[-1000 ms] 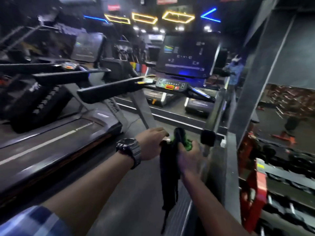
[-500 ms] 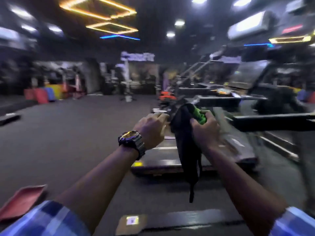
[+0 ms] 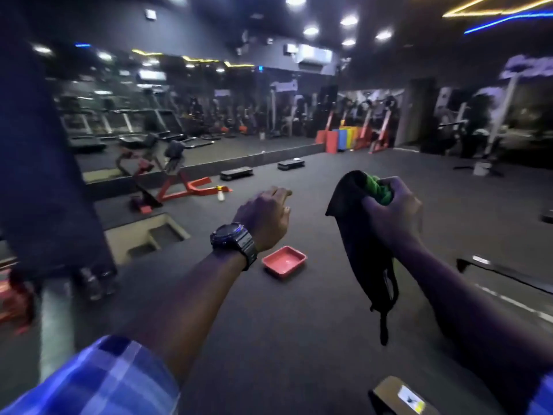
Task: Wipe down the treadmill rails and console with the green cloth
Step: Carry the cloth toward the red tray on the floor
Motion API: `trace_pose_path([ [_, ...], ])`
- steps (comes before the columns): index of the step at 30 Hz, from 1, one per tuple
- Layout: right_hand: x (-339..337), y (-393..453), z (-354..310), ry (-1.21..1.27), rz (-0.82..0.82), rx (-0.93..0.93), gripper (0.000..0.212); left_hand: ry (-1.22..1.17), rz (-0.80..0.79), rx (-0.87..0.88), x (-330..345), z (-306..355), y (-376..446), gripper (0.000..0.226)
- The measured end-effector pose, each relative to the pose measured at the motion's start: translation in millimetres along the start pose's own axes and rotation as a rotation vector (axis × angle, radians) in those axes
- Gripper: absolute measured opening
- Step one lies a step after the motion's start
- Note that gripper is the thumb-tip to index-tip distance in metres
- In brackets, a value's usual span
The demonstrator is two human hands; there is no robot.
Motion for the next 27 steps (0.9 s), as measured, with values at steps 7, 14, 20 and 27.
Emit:
trace_pose_path([
  [7, 124, -29, -39, 0.037, -0.103, -0.026, 0.027, 0.124, 0.039, -0.115, -23, -128, -9, 0.04],
  [14, 250, -37, -57, 0.005, -0.131, -0.004, 0.027, 0.14, -0.025, -0.134, 0, -233, 13, 0.04],
  [20, 339, -28, -77, -0.012, -0.123, -0.003, 0.031, 0.112, -0.026, -0.128, 15, -321, 58, 0.04],
  [27, 396, 1, -65, -0.055, -0.105, 0.013, 0.031, 0.072, -0.058, -0.136, 62, -378, 97, 0.039],
])
Point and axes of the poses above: each hand's wrist, its own y-axis towards the middle knuckle, its own x-axis out of the palm, z = x × y, the point moved 2 cm from there along y, towards the middle knuckle, and after that the axes turned 14 degrees about z, right-handed, at the moved point
